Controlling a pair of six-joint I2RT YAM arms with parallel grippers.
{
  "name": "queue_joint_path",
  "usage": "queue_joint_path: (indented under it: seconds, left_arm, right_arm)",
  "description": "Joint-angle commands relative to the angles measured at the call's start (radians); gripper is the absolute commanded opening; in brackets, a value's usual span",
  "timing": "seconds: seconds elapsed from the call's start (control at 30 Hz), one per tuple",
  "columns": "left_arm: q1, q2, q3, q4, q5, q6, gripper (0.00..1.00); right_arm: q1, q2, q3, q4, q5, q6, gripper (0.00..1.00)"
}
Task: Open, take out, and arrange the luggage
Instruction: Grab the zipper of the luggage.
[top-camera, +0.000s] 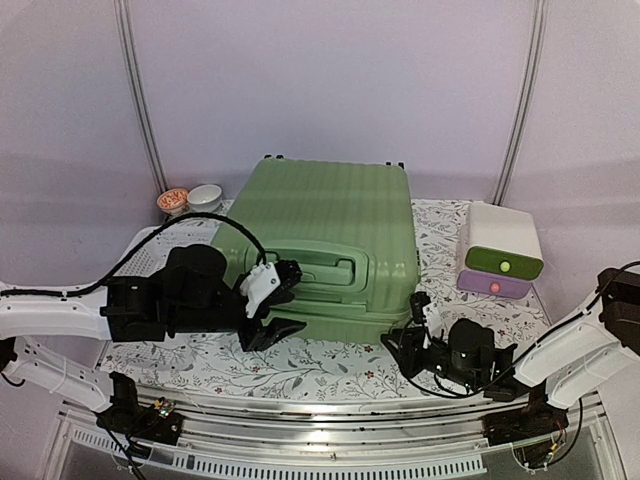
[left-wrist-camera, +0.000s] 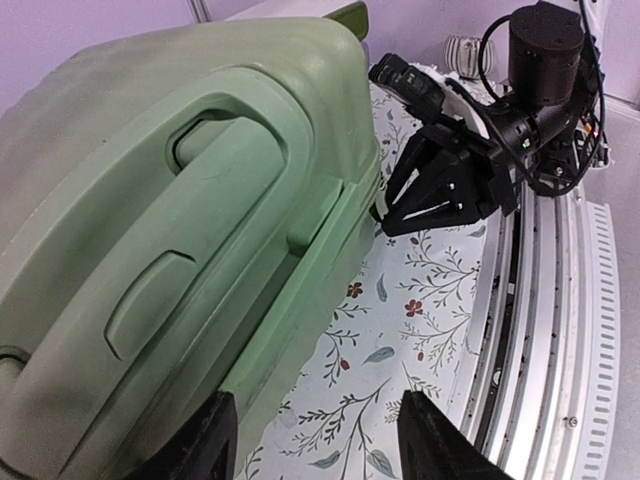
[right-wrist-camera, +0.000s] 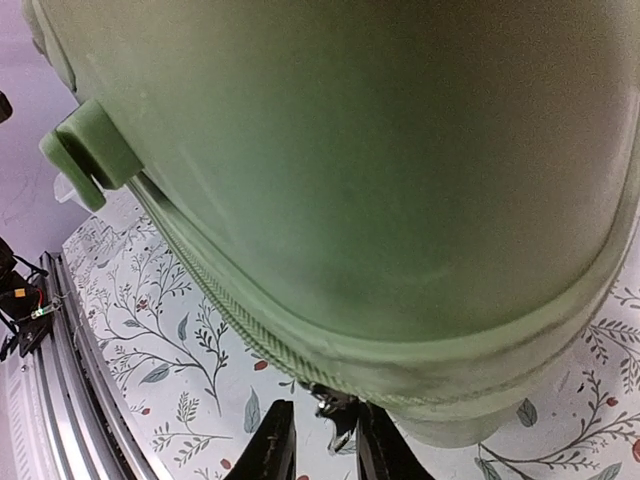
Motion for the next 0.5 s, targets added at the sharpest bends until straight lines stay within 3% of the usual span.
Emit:
queue_joint_path:
  seconds: [0.0,0.1,0.47]
  left_arm:
    - [-0.018,0.007,-0.008,0.019,-0.014,0.022,0.57]
    - [-0.019,0.003,-0.018,0.024,-0.025,0.026,0.58]
    - [-0.041,0.045,-0.034,0.045,-0.04,0.093,0.68]
  right_arm:
    - [0.003,0.005,0.027,0.049,0.097,0.024,0.12]
    - [0.004,-0.03,0.018,0.015,0.132,0.044,0.03]
    - [0.001,-0.244,-0.012,-0.237,0.166,0.04,0.02]
